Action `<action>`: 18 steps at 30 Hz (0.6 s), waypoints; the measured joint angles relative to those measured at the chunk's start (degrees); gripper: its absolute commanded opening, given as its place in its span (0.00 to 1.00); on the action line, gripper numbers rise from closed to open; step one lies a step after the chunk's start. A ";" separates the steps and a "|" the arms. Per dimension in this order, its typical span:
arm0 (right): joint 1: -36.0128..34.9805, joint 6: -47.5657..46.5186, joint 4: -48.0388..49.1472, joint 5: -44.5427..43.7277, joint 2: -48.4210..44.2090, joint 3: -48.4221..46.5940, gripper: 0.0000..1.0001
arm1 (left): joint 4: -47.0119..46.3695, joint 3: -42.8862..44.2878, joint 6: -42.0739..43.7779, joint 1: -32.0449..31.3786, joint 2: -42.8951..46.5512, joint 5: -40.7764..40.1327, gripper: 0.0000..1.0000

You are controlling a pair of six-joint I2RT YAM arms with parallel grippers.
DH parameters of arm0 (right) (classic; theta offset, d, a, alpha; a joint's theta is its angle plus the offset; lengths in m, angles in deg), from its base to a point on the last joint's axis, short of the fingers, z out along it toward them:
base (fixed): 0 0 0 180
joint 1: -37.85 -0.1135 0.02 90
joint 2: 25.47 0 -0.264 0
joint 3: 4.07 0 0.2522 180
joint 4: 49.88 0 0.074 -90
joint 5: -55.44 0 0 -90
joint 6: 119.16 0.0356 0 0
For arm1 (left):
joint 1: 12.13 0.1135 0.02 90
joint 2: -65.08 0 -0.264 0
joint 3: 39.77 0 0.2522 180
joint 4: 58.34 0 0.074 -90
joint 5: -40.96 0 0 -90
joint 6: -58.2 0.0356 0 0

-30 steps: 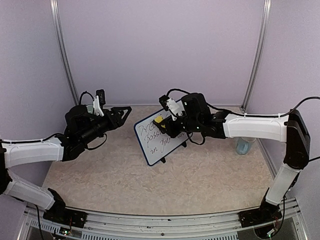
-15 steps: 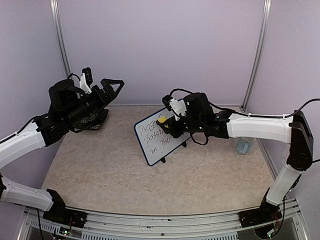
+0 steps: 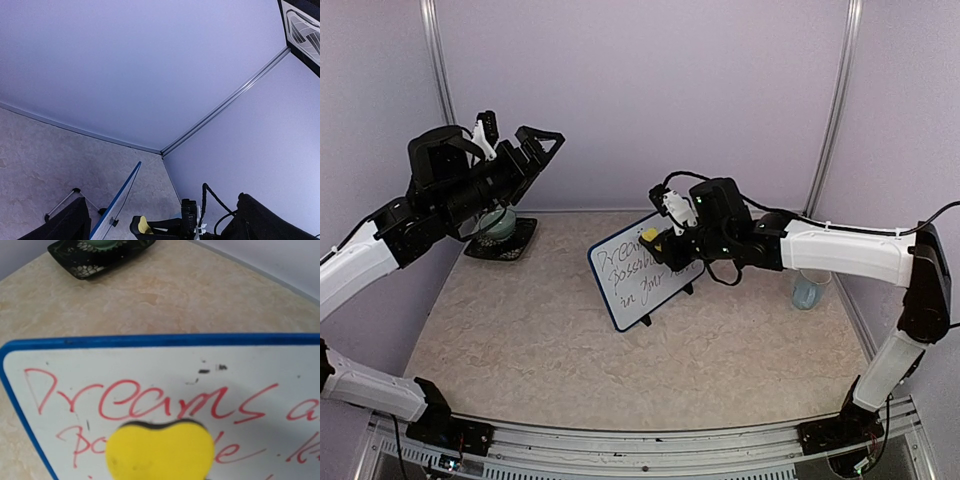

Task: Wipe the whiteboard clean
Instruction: Hold the whiteboard at the center of the board.

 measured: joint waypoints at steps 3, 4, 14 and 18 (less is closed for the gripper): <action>0.00 0.00 -0.52 -0.15 -0.22 -0.09 0.19 | 0.59 0.33 -0.02 -0.04 0.02 0.57 0.99; 0.00 0.00 -0.59 -0.15 -0.22 -0.17 0.19 | 0.59 0.33 -0.04 -0.09 0.17 0.59 0.99; 0.00 0.07 -1.44 -0.24 -0.22 -1.46 0.19 | -0.33 0.33 -0.02 -0.28 2.19 0.31 0.99; 0.00 0.09 -1.51 -0.24 -0.22 -1.49 0.19 | -0.76 0.28 0.02 -0.44 2.29 0.31 0.99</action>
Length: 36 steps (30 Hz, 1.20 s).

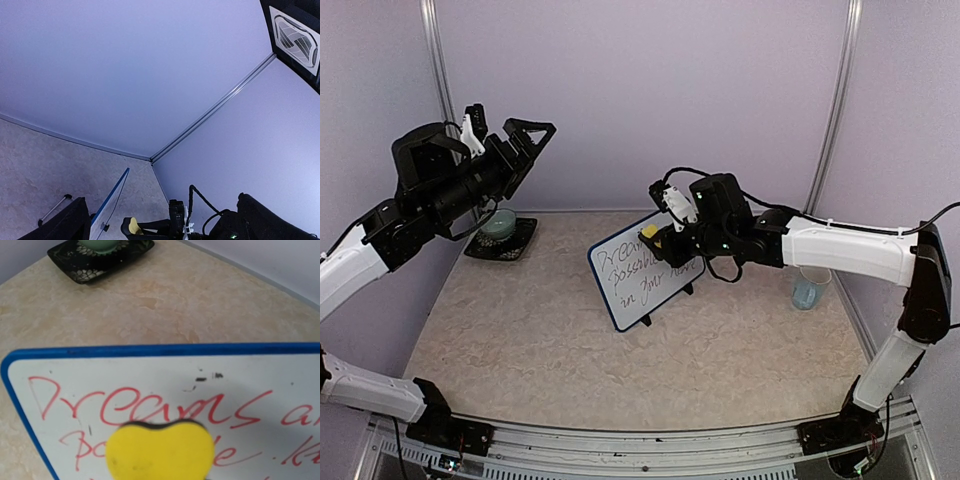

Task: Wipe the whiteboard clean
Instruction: Hold the whiteboard at the center of the board.

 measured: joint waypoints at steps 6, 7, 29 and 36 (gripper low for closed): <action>0.00 0.02 -0.35 -0.02 0.00 -0.13 0.20 | 0.02 -0.04 -0.02 -0.07 0.72 -0.98 0.99; 0.00 0.02 -0.39 -0.02 0.00 -0.13 0.20 | 0.04 -0.07 -0.02 -0.07 0.83 -1.25 0.99; 0.00 1.44 1.16 4.04 0.02 0.09 0.20 | -1.18 -12.11 6.27 14.25 -1.01 5.90 0.99; -0.94 2.38 1.77 5.05 0.66 -0.31 0.20 | -1.84 -11.02 13.42 14.58 -4.15 9.35 0.99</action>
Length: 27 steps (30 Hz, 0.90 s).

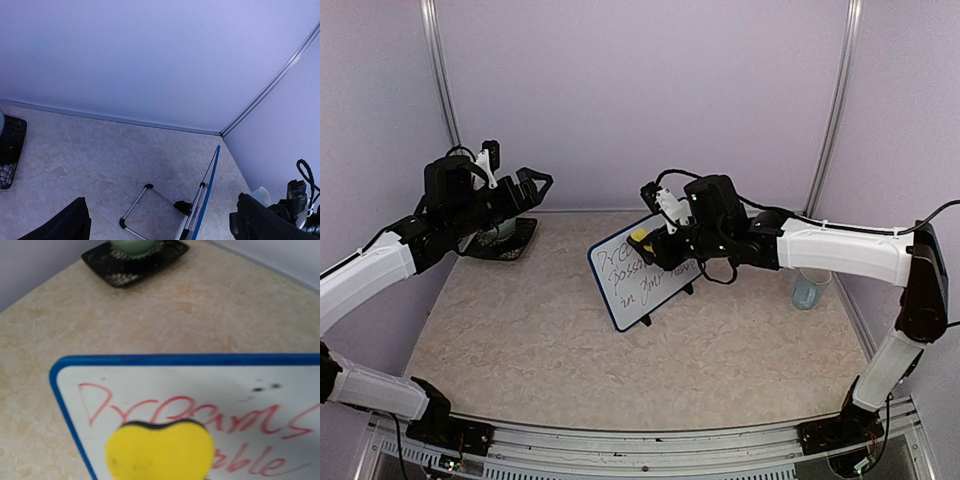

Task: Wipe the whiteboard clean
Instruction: Hold the whiteboard at the center of the board.

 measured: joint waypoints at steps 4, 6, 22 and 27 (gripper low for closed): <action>-2.47 -0.11 -0.07 -1.16 2.08 -1.22 0.20 | -2.12 0.00 3.52 0.13 -0.46 3.26 0.97; -3.96 -0.17 -0.04 -1.86 2.93 -1.64 0.20 | -2.47 0.00 4.92 0.13 -1.64 5.62 0.95; -6.82 0.13 2.91 -7.02 7.13 -3.02 0.20 | -9.66 -9.11 4.00 -4.81 -8.24 12.35 0.67; -6.82 0.11 3.89 -8.31 7.72 -3.04 0.20 | -13.18 -10.93 3.74 -7.34 -9.75 13.29 0.66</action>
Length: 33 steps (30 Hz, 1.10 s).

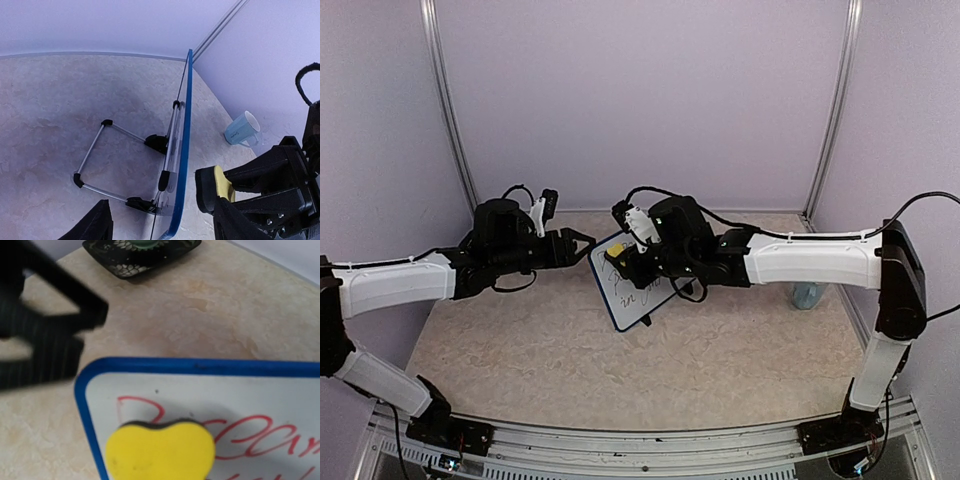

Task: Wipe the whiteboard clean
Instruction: Hold the whiteboard at the center of the board.

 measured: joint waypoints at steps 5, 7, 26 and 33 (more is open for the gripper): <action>0.00 0.00 0.94 -0.24 0.79 -0.26 0.20 | -3.10 -1.97 0.11 -1.36 -0.11 -0.09 0.51; 0.00 0.00 1.20 -0.20 1.36 -0.76 0.20 | -4.33 -2.58 0.46 -1.40 -0.22 -0.37 0.44; 0.00 -0.15 2.78 -0.04 3.69 -3.08 0.19 | -12.13 -5.09 0.98 -1.27 -2.05 0.42 0.10; 0.00 -0.15 3.78 0.17 4.44 -3.06 0.19 | -12.96 -5.53 0.83 -1.05 -2.14 0.52 0.08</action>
